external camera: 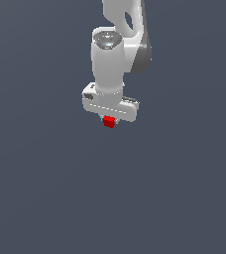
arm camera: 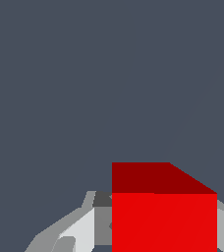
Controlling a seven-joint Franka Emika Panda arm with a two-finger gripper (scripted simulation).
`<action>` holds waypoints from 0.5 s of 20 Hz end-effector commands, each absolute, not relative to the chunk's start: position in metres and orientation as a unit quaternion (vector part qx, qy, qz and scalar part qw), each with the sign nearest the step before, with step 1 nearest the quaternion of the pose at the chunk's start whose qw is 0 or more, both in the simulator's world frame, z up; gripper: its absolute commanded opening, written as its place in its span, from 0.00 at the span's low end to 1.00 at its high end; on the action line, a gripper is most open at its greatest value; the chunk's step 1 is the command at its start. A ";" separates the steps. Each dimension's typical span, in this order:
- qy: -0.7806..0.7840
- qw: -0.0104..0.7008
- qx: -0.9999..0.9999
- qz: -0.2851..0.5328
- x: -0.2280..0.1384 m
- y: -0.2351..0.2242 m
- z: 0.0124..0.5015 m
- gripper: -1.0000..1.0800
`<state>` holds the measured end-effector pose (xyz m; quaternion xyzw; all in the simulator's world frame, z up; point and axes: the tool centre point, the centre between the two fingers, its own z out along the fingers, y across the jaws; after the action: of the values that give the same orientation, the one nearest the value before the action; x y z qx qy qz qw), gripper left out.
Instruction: Pick up the red cube and move it to a goal position.
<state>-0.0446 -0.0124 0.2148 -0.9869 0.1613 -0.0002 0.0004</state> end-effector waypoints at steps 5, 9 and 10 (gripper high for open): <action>0.161 0.000 -0.987 0.000 -0.045 -0.036 0.279 0.00; 0.161 0.000 -0.987 0.000 -0.044 -0.047 0.307 0.00; 0.161 0.000 -0.987 0.000 -0.044 -0.049 0.313 0.00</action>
<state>-0.0442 -0.0453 0.3033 -0.9869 0.1615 -0.0005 0.0003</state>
